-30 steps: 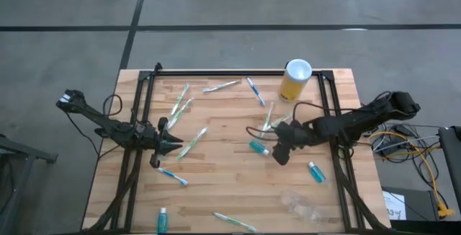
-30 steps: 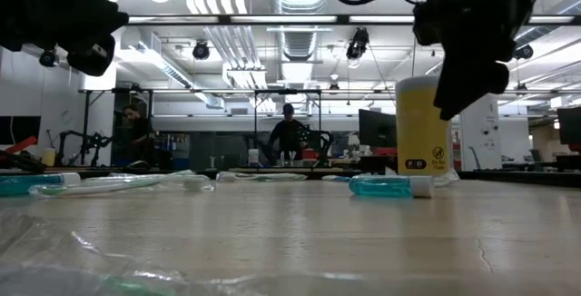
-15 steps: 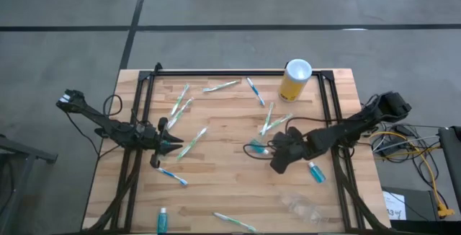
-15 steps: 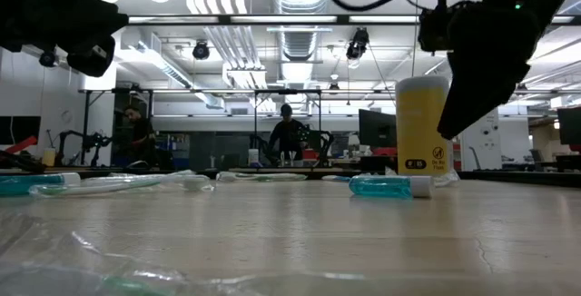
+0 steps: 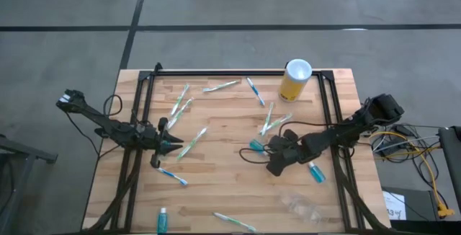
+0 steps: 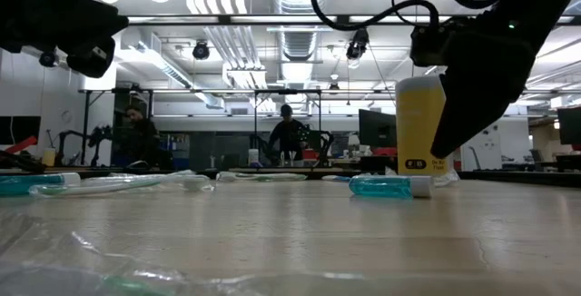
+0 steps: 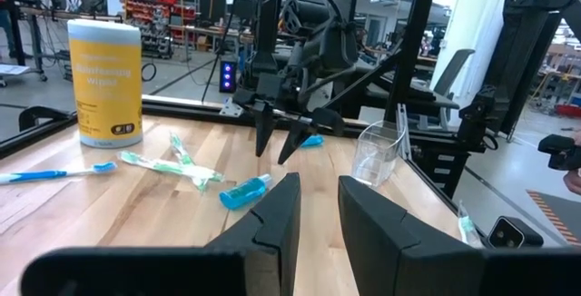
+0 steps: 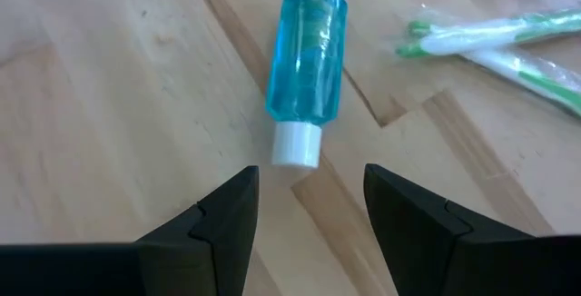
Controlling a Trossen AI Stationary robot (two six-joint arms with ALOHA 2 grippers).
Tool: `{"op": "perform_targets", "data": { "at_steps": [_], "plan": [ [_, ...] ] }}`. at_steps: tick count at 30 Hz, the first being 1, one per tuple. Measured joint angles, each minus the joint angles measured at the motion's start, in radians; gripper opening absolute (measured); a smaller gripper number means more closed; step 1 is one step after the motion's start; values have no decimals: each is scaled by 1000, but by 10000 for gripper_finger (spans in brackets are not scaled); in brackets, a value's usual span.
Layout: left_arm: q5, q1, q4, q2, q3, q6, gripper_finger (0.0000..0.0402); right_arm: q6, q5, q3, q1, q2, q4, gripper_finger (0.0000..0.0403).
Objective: Pick & Place toothbrushing station
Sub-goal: Put the blue mouthwash into the transparent organizer
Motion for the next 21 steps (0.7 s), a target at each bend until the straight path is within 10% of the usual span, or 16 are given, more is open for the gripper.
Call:
{"op": "perform_targets", "data": {
  "at_steps": [21],
  "plan": [
    [0, 0, -4, 0, 0, 0, 83, 3, 92, 0, 24, 42, 38, 194]
  ]
}}
